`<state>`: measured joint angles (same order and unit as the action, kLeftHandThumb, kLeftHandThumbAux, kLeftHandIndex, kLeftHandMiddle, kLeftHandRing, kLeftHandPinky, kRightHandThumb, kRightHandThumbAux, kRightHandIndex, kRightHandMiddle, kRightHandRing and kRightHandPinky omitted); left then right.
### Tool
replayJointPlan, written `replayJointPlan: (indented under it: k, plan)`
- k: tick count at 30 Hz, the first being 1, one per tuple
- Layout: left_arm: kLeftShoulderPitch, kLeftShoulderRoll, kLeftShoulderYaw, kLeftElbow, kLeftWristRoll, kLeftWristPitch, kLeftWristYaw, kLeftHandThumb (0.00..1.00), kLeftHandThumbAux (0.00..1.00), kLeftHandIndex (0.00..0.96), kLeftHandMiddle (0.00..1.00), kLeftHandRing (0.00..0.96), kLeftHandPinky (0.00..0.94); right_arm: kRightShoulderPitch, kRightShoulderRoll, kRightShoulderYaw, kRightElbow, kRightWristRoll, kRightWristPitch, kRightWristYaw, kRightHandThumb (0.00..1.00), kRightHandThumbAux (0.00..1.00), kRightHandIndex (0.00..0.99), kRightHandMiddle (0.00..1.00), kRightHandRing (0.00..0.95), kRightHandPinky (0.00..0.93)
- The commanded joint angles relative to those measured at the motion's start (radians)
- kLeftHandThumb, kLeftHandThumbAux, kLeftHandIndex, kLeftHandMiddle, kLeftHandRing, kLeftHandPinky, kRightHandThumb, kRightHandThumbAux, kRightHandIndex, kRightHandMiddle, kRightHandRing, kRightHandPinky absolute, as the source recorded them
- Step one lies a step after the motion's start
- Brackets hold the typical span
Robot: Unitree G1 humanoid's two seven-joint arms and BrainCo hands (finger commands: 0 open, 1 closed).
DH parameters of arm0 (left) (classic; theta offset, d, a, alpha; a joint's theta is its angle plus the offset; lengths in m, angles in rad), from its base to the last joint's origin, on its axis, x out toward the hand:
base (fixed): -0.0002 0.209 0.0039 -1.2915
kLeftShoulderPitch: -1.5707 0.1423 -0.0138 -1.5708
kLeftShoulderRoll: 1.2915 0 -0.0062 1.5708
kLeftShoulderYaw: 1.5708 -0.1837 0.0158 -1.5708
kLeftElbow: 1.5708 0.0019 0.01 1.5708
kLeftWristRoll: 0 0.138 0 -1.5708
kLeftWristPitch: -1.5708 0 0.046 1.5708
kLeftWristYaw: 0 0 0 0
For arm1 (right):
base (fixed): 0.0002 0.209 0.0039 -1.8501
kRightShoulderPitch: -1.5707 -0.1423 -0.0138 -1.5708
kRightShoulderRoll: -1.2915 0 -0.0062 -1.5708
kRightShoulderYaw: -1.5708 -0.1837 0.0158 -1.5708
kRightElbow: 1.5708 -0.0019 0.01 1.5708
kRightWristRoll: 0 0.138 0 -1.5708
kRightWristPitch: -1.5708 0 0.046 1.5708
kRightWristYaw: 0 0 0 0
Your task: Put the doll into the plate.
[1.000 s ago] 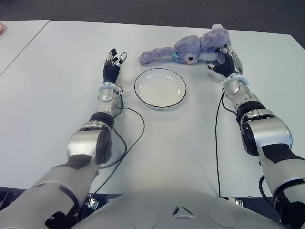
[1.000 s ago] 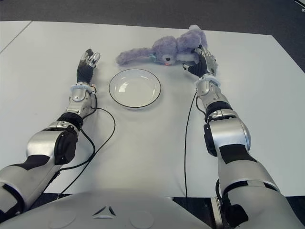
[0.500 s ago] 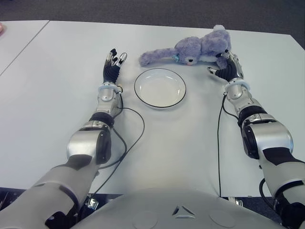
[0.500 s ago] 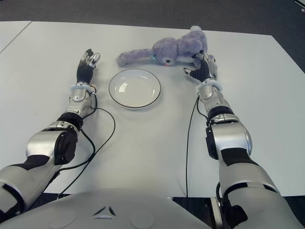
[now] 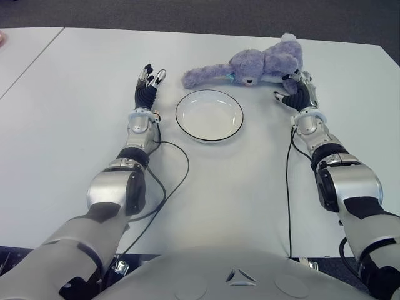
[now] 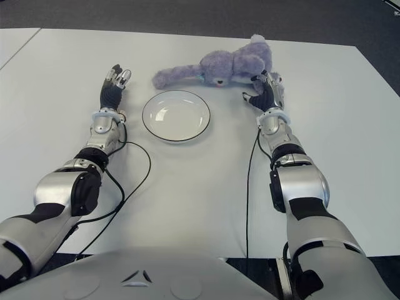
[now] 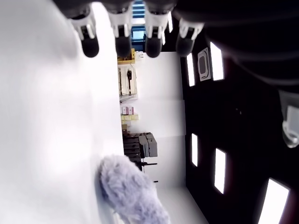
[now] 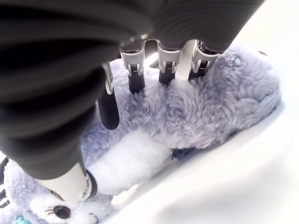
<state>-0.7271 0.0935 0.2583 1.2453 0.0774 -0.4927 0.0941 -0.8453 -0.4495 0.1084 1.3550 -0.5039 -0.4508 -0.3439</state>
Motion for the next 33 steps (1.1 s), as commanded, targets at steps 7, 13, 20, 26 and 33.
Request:
replayJointPlan:
  k: [7, 13, 20, 26, 33]
  plan:
    - [0.215, -0.045, 0.009, 0.119, -0.008, 0.1, -0.02, 0.0, 0.411, 0.0, 0.007, 0.009, 0.031, 0.19, 0.119, 0.136, 0.01, -0.081, -0.097, 0.041, 0.339, 0.721, 0.182, 0.0, 0.0, 0.071]
    - [0.221, -0.044, 0.013, 0.119, -0.011, 0.099, -0.024, 0.0, 0.415, 0.0, 0.008, 0.012, 0.03, 0.291, 0.116, 0.23, -0.02, -0.123, -0.265, 0.042, 0.34, 0.721, 0.175, 0.0, 0.044, 0.193]
    - [0.222, -0.045, 0.021, 0.119, -0.018, 0.089, -0.037, 0.0, 0.419, 0.0, 0.008, 0.013, 0.034, 0.422, 0.039, 0.311, -0.083, -0.116, -0.543, 0.153, 0.217, 0.743, 0.139, 0.0, 0.142, 0.279]
    - [0.222, -0.047, 0.025, 0.119, -0.025, 0.088, -0.039, 0.0, 0.419, 0.0, 0.009, 0.013, 0.039, 0.446, -0.026, 0.296, -0.112, -0.027, -0.614, 0.35, 0.164, 0.744, 0.118, 0.0, 0.091, 0.189]
    - [0.217, -0.053, 0.028, 0.119, -0.033, 0.102, -0.04, 0.0, 0.426, 0.0, 0.011, 0.014, 0.037, 0.453, -0.022, 0.287, -0.122, 0.003, -0.555, 0.385, 0.154, 0.76, 0.097, 0.0, 0.047, 0.167]
